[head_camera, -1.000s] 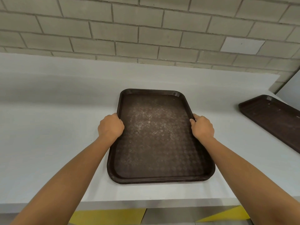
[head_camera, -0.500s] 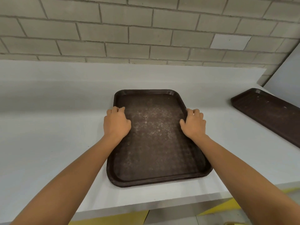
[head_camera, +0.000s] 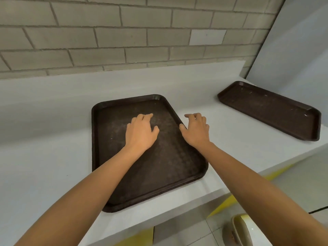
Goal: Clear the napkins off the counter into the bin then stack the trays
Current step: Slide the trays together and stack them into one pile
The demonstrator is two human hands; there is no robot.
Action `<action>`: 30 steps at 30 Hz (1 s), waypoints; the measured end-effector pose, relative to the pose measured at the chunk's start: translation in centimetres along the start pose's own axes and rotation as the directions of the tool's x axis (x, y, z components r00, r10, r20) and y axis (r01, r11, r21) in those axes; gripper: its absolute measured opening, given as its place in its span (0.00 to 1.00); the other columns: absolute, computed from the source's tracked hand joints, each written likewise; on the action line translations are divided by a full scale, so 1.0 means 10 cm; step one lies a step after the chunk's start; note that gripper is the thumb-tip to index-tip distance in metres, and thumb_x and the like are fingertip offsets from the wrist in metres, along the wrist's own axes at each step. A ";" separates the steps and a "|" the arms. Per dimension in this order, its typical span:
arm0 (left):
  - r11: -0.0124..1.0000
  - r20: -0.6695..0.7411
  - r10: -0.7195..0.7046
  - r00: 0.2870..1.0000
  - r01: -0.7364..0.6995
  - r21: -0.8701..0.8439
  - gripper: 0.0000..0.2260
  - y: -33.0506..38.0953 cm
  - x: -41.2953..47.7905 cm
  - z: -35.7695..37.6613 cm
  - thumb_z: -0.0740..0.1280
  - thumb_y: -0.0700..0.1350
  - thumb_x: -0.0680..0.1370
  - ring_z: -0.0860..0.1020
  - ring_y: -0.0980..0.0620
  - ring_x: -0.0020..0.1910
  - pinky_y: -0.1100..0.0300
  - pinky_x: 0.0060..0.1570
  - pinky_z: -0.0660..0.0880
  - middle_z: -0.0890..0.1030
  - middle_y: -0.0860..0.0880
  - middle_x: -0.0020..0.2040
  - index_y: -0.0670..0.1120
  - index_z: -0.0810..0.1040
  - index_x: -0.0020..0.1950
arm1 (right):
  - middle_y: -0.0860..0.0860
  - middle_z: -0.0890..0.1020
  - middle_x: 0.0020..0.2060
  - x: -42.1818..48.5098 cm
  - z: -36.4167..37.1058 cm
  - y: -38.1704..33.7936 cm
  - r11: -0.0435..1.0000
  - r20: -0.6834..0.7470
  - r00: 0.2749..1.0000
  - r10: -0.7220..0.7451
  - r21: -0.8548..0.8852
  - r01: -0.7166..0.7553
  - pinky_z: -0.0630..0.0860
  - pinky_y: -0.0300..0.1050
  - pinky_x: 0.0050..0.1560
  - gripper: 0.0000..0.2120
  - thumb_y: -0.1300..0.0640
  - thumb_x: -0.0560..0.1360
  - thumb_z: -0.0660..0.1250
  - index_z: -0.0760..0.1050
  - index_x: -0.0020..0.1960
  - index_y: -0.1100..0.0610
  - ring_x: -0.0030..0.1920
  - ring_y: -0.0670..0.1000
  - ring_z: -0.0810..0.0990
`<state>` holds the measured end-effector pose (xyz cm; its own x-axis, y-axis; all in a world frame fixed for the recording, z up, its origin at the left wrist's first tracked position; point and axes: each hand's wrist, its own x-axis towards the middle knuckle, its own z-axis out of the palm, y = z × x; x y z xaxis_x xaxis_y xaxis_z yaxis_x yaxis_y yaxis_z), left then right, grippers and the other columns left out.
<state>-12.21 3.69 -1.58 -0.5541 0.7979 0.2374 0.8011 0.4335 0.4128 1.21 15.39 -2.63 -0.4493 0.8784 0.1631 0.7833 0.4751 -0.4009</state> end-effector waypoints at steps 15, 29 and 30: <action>0.967 -0.008 -0.106 0.994 0.101 -0.234 0.23 1.58 -0.02 0.64 0.63 0.50 0.78 0.67 0.45 0.68 0.51 0.65 0.66 0.69 0.44 0.70 0.46 0.67 0.71 | 0.54 0.67 0.68 0.26 -0.84 1.53 0.993 0.054 0.992 -0.116 0.039 0.114 0.62 0.51 0.66 0.21 0.50 0.78 0.61 0.67 0.69 0.55 0.69 0.55 0.62; 0.916 0.100 -0.230 0.968 0.250 -0.313 0.20 2.31 0.58 1.29 0.62 0.51 0.78 0.73 0.46 0.62 0.55 0.59 0.70 0.73 0.46 0.65 0.46 0.69 0.69 | 0.55 0.67 0.67 1.05 -0.96 2.44 0.995 0.124 0.989 -0.078 -0.050 0.085 0.65 0.52 0.63 0.22 0.55 0.77 0.62 0.65 0.70 0.55 0.66 0.56 0.65; 0.918 0.101 -0.226 0.969 0.247 -0.310 0.20 2.33 0.65 1.32 0.62 0.51 0.78 0.73 0.46 0.62 0.55 0.58 0.70 0.73 0.46 0.65 0.46 0.69 0.69 | 0.55 0.67 0.67 1.11 -0.95 2.48 0.996 0.129 0.989 -0.071 -0.048 0.077 0.66 0.52 0.63 0.22 0.55 0.77 0.62 0.64 0.70 0.55 0.66 0.56 0.66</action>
<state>5.85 24.49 -2.06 -0.6951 0.7174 0.0475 0.5285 0.4651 0.7101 19.73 37.41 -2.16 -0.5553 0.8285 0.0732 0.7659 0.5437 -0.3434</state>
